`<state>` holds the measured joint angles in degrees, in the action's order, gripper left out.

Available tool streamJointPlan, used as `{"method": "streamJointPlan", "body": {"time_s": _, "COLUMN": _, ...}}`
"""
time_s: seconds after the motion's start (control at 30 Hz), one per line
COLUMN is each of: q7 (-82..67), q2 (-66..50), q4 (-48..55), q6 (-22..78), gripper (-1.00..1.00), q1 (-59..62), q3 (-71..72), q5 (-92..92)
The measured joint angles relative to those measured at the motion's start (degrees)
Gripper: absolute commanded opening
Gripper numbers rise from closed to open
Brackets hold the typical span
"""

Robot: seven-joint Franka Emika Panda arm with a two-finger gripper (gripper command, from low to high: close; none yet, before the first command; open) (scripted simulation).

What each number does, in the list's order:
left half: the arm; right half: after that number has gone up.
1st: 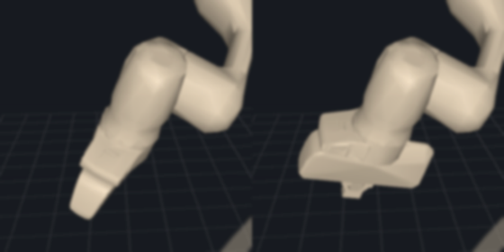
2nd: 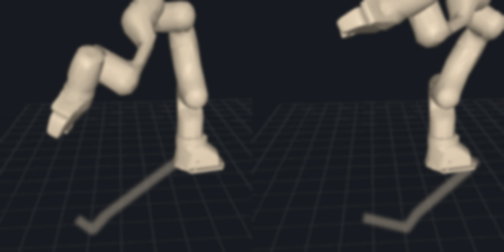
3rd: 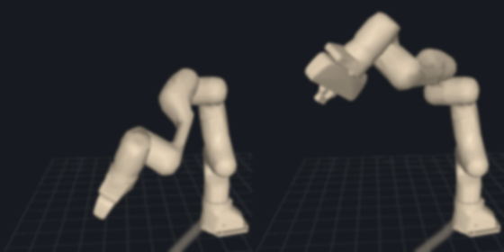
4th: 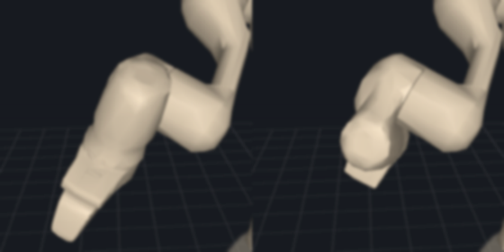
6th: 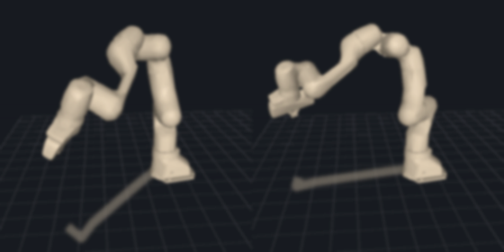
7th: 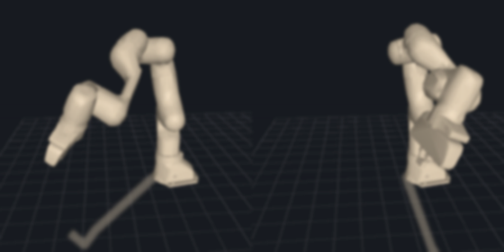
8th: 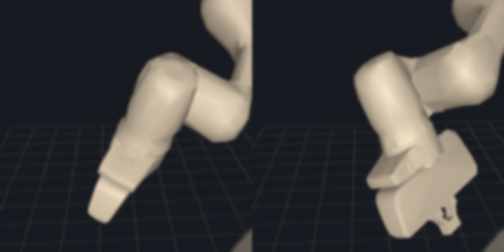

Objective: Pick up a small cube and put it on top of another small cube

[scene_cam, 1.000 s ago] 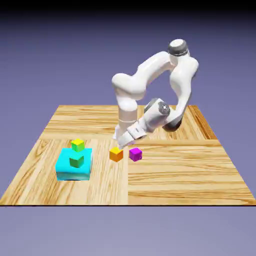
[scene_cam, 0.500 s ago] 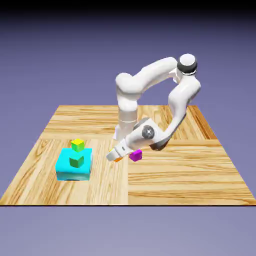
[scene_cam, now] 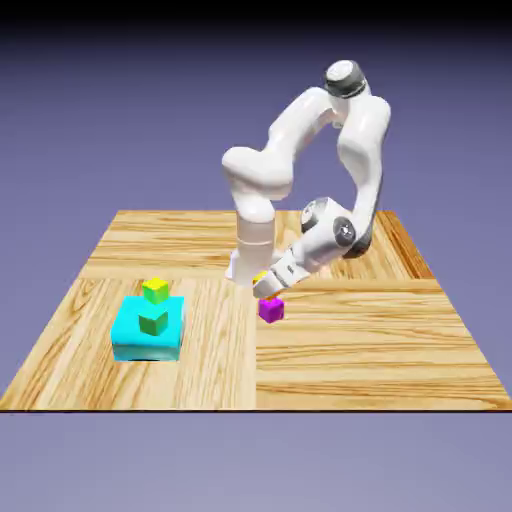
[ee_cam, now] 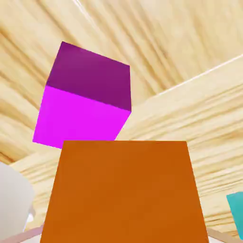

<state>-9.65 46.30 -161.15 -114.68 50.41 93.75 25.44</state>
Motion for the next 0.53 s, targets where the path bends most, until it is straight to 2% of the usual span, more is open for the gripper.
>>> {"method": "streamJointPlan", "body": {"time_s": 0.2, "q7": 9.3, "q2": -9.7, "q4": 0.0, "q6": -0.4, "gripper": -1.00, "q1": -7.4, "q3": -6.4, "q5": -10.8}}
{"method": "streamJointPlan", "body": {"time_s": 0.43, "q7": 8.6, "q2": -10.5, "q4": -3.9, "q6": -11.8, "gripper": -1.00, "q1": 4.9, "q3": 8.1, "q5": -6.4}}
{"method": "streamJointPlan", "body": {"time_s": 0.47, "q7": 8.5, "q2": -10.6, "q4": -4.4, "q6": -13.3, "gripper": 1.00, "q1": 6.6, "q3": 10.1, "q5": -5.8}}
{"method": "streamJointPlan", "body": {"time_s": 0.53, "q7": 8.6, "q2": -10.6, "q4": -4.4, "q6": -13.4, "gripper": 1.00, "q1": 6.6, "q3": 10.1, "q5": -6.0}}
